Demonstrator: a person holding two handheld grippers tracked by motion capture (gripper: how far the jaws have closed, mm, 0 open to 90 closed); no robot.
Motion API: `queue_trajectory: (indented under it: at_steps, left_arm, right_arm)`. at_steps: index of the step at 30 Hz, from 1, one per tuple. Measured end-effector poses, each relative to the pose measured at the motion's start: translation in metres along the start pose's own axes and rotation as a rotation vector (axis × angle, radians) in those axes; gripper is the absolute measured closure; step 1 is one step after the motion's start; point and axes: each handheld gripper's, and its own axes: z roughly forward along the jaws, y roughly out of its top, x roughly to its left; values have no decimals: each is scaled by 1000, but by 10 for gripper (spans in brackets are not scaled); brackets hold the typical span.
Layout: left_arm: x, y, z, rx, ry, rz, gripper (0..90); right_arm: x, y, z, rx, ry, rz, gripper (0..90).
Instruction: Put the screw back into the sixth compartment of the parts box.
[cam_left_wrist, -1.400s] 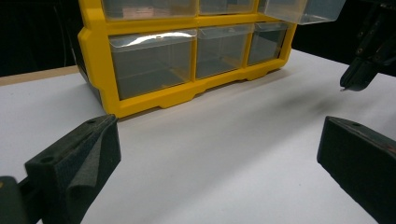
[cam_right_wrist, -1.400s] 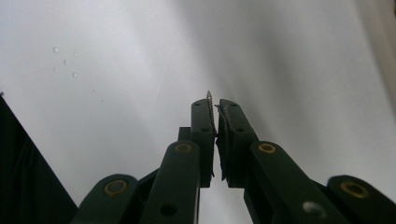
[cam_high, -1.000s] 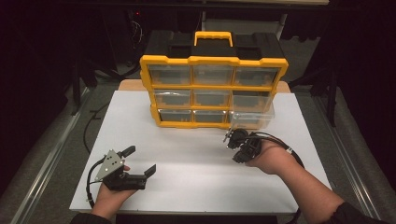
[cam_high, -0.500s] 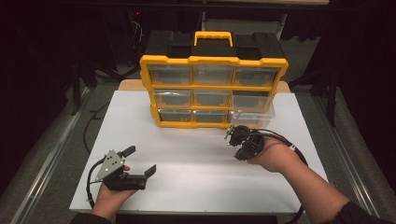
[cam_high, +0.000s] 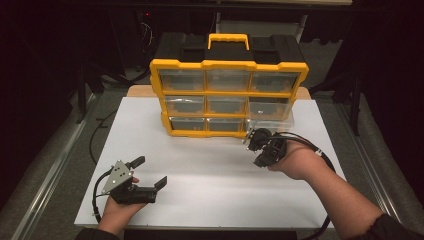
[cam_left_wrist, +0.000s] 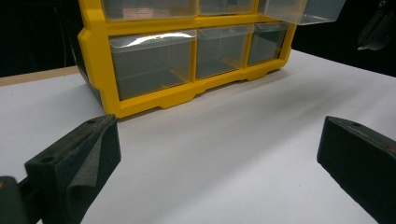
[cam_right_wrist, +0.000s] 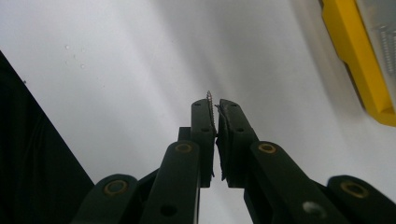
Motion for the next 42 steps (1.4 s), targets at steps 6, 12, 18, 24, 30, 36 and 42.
queue_trajectory:
  at_steps: [6, 12, 18, 24, 30, 36, 42]
  left_arm:
    - [0, 0, 0, -1, 0, -7, 1]
    - [0, 0, 0, -1, -1, -8, 1]
    - [0, 0, 0, -7, 0, -10, 1]
    - [0, 0, 0, -7, 1, -7, 1]
    - [1, 0, 0, -7, 1, -7, 1]
    - [1, 0, -1, -6, 2, -7, 1]
    - [0, 0, -1, -7, 2, -8, 1]
  right_arm:
    - [-4, 0, -12, -8, -5, 11, 878]
    - [-7, 0, -23, -4, -7, 11, 878]
    - [-8, 0, -35, -3, -21, 22, 878]
    - [-12, 0, -45, -4, -19, 19, 878]
    - [-15, 2, -56, -13, -26, 32, 878]
    - [-20, 3, -65, -26, -36, 36, 877]
    - [-28, 4, -74, -35, -45, 56, 877]
